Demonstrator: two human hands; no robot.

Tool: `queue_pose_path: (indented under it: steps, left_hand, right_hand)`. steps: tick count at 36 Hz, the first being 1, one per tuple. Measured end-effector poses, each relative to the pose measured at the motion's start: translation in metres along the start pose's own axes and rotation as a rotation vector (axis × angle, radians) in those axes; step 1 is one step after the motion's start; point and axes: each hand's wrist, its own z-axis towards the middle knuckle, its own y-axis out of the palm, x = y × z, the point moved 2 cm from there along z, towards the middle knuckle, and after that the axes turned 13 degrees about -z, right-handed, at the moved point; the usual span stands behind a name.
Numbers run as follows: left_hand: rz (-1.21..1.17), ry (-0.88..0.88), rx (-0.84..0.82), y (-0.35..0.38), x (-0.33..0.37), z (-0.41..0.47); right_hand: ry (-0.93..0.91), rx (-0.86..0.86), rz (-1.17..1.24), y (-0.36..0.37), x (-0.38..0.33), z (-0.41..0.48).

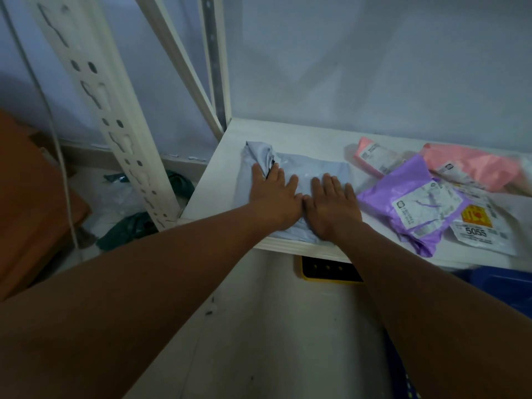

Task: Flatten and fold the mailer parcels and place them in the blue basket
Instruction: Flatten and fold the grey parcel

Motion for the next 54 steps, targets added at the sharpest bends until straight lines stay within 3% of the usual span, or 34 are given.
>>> queue_pose_path:
  steps: [8,19,54]
  left_hand:
    - [-0.061,0.005,-0.037,-0.003,-0.006,0.013]
    - [0.016,0.018,0.036,0.000,-0.006,0.007]
    - [-0.049,0.033,0.063,0.001,-0.009,0.010]
  right_hand:
    - [0.027,-0.001,0.035,-0.016,-0.002,0.012]
    - [0.032,0.090,0.082,0.003,-0.001,0.005]
    - [0.070,0.105,0.186,0.005,0.002,0.006]
